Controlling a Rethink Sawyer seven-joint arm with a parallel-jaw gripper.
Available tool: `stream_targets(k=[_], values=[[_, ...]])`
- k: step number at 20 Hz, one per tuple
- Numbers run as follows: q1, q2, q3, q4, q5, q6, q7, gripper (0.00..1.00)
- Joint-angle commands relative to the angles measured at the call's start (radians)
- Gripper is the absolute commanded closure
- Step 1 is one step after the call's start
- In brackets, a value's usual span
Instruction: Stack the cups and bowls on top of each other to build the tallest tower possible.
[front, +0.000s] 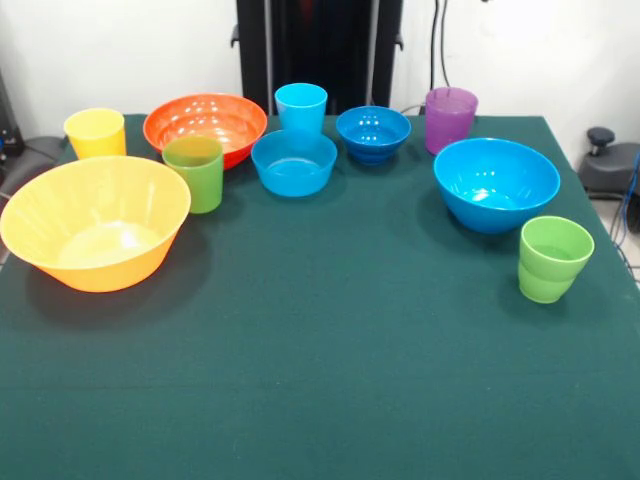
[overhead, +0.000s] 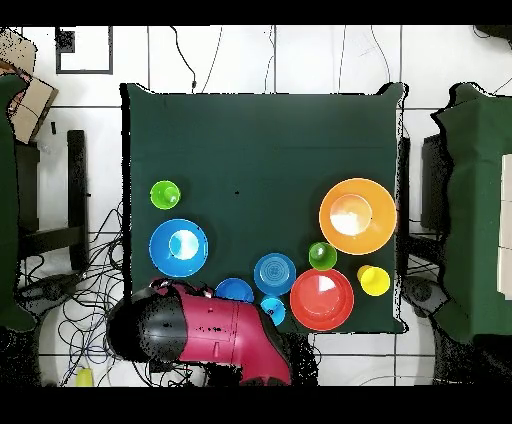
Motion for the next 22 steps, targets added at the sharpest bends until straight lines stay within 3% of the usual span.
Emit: stream_targets(k=[1, 14, 22], values=[[-0.041, 0.141, 0.042, -0.026, -0.025, -0.031, 0.104, 0.0], [-0.027, 0.208, 0.017, -0.022, -0.039, -0.119, 0.142, 0.0], [-0.06, 0.24, 0.042, 0.001, -0.016, -0.169, 0.115, 0.0]])
